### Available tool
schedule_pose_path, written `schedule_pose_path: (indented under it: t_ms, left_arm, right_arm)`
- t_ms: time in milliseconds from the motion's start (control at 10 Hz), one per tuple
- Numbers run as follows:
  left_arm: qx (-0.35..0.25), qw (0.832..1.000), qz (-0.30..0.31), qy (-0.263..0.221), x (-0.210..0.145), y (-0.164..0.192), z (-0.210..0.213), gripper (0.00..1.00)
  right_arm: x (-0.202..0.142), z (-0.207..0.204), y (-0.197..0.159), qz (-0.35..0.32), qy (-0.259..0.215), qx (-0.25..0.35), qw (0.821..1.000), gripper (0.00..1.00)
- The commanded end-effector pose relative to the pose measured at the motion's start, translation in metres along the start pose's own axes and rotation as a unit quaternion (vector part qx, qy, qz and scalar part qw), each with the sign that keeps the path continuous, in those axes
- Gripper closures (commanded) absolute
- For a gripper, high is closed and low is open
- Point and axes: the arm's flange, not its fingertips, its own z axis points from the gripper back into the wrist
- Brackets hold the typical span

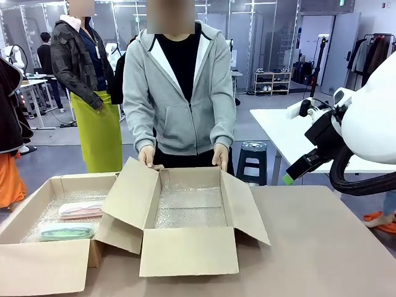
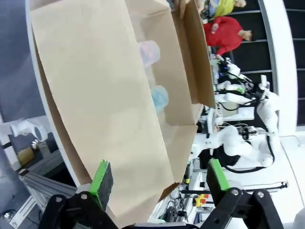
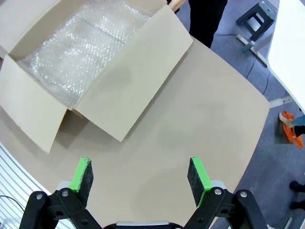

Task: Pack the glasses set securely to prepare it for shipping.
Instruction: Position the Package Box on the left side of the table.

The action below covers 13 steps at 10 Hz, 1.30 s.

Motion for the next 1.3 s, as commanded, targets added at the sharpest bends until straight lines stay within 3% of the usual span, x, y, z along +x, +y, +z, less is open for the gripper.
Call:
schedule_pose_path:
  t_ms: [0,200,500,700,1000,1200]
  left_arm:
    - [0.079,0.996,-0.036,0.01,0.005,-0.047,0.006,0.0]
    - [0.157,0.983,-0.089,0.02,0.018,-0.123,0.012,0.0]
    - [0.264,0.937,-0.225,0.045,0.01,-0.245,-0.043,0.0]
    - [0.28,0.914,-0.289,0.051,-0.009,-0.29,-0.094,0.0]
    - [0.299,0.857,-0.418,0.044,-0.065,-0.346,-0.176,0.0]
    - [0.302,0.821,-0.479,0.079,-0.096,-0.362,-0.218,0.0]
  right_arm:
    - [-0.001,0.0,0.003,-0.01,0.006,-0.005,1.0,0.0]
    - [-0.001,0.0,0.003,-0.01,0.006,-0.005,1.0,0.0]
    - [-0.001,0.0,0.003,-0.01,0.006,-0.005,1.0,0.0]
    - [-0.001,0.0,0.003,-0.01,0.006,-0.005,1.0,0.0]
    - [-0.001,0.0,0.003,-0.01,0.006,-0.005,1.0,0.0]
    - [-0.001,0.0,0.003,-0.01,0.006,-0.005,1.0,0.0]
